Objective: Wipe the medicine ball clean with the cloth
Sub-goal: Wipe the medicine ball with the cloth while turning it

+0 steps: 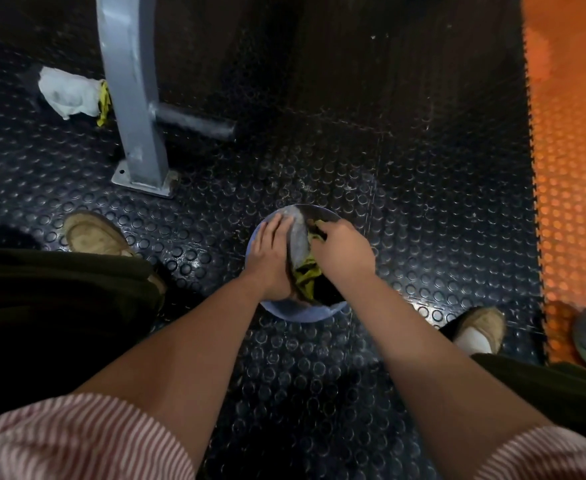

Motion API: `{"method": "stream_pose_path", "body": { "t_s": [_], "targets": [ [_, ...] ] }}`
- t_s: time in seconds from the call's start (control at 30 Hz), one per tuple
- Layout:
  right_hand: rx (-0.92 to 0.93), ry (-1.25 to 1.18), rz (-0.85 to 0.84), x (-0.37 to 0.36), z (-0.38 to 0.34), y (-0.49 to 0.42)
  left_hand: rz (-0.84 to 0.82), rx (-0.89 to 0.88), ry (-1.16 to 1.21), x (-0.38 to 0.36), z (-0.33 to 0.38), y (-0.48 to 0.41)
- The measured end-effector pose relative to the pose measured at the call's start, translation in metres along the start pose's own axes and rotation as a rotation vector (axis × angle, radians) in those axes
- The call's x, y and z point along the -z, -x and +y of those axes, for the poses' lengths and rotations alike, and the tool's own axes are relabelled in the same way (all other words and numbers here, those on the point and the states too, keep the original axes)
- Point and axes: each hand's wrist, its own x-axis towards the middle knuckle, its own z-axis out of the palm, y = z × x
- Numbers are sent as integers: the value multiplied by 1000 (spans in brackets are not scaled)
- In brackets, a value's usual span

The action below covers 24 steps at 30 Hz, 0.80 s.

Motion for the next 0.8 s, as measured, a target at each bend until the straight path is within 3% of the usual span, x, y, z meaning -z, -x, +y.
{"method": "stream_pose_path", "body": {
  "t_s": [0.3, 0.5, 0.63, 0.8],
  "targets": [
    [13, -72, 95, -35, 32, 78, -85, 13, -34, 0, 3, -6],
    [-25, -89, 144, 3, 10, 20, -50, 3, -136, -3, 5, -12],
    [-49, 43, 79, -5, -2, 5, -58, 53, -55, 1, 11, -14],
    [48, 76, 146, -37, 13, 62, -81, 113, 66, 6, 7, -13]
  ]
}}
